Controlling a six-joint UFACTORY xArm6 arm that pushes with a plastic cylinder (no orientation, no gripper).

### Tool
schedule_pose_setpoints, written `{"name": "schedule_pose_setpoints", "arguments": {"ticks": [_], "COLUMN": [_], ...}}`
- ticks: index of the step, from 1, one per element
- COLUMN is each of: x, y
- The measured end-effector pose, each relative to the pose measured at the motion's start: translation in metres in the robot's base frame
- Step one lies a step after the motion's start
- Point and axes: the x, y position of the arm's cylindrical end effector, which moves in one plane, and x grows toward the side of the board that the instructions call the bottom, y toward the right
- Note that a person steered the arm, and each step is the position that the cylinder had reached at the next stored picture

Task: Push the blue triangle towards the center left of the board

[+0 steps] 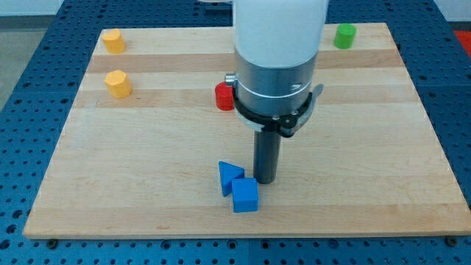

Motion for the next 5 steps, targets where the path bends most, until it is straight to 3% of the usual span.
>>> {"name": "schedule_pose_setpoints", "arguments": {"ticks": [5], "x": [0.004], "y": [-0.06]}}
